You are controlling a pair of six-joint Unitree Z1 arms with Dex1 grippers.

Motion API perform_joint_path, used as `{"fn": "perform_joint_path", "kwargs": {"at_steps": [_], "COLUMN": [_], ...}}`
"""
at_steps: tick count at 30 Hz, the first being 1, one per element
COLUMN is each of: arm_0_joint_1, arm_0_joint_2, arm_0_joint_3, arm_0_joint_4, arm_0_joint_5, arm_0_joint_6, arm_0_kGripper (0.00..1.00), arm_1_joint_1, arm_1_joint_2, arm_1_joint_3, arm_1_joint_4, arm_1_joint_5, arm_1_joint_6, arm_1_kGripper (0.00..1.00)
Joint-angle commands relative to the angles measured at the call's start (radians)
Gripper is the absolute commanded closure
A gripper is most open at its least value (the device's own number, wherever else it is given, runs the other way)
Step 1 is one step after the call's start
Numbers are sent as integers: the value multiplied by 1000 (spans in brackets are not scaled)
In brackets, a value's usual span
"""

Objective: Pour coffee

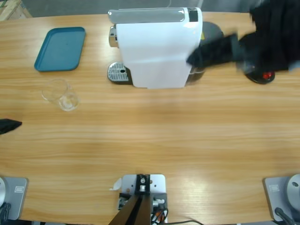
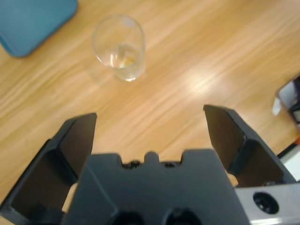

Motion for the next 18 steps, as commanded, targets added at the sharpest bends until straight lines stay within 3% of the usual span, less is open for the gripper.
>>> {"fn": "perform_joint_path", "kwargs": {"at_steps": [1, 8, 12, 18], "arm_0_joint_1": [71, 194, 286, 302], "arm_0_joint_2": [73, 112, 145, 111], "arm_0_joint_3": [40, 242, 262, 293], "arm_0_joint_4": [-134, -455, -506, -508], "arm_0_joint_5": [-55, -46, -101, -277], "arm_0_joint_6": [192, 307, 300, 306], "arm_0_kGripper": [0, 0, 0, 0], "arm_1_joint_1": [-1, -1, -1, -1], "arm_1_joint_2": [-108, -149, -160, -118], "arm_1_joint_3": [161, 288, 372, 420], "arm_1_joint_4": [14, -62, -143, -243], "arm_1_joint_5": [61, 109, 120, 126], "arm_1_joint_6": [-78, -80, -80, -80], "arm_1_kGripper": [0, 0, 0, 0]}}
